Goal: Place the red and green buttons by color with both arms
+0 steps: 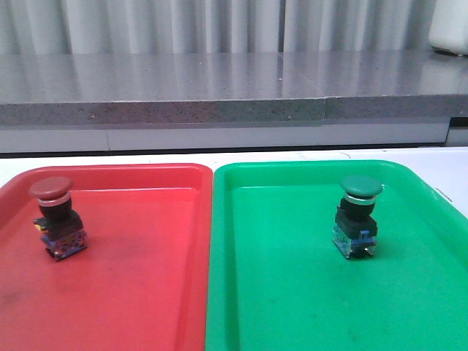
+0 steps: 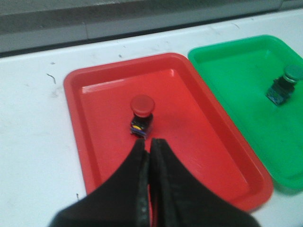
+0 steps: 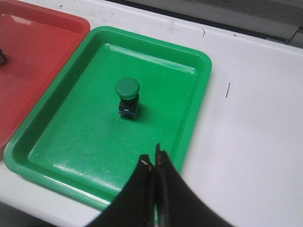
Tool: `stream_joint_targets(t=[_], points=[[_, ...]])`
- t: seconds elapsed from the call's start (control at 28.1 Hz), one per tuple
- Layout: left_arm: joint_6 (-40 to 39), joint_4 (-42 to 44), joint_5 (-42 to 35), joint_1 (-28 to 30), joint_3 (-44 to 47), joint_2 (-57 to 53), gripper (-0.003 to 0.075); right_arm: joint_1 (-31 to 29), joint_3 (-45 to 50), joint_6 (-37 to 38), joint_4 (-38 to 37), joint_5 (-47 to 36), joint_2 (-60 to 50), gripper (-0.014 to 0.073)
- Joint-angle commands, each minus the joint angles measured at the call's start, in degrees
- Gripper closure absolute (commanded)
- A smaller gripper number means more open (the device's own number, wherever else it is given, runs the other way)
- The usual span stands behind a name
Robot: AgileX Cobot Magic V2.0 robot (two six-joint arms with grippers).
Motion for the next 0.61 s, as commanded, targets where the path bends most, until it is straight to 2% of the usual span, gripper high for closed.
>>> stream_joint_targets(t=[0.0, 0.18, 0.32, 0.53, 0.57], points=[[-0.4, 0.0, -10.8, 4.4, 3.8, -4.6, 0.074, -0.2, -1.4, 0.0, -0.6, -3.6, 0.2, 0.0662], [-0.4, -1.2, -26.1, 10.7, 16.7, -12.1, 0.074, -0.2, -1.4, 0.0, -0.6, -3.6, 0.2, 0.0662], [-0.4, -1.8, -34.3, 14.0, 25.6, -16.6, 0.074, -0.2, -1.4, 0.0, -0.6, -3.6, 0.2, 0.0662], [-0.4, -1.8, -50.3, 15.0, 36.2, -19.0, 0.074, -0.2, -1.4, 0.0, -0.6, -3.6, 0.2, 0.0662], [-0.4, -1.8, -48.9, 15.0, 36.2, -19.0, 0.074, -0.2, -1.4, 0.0, -0.6, -3.6, 0.2, 0.0662]])
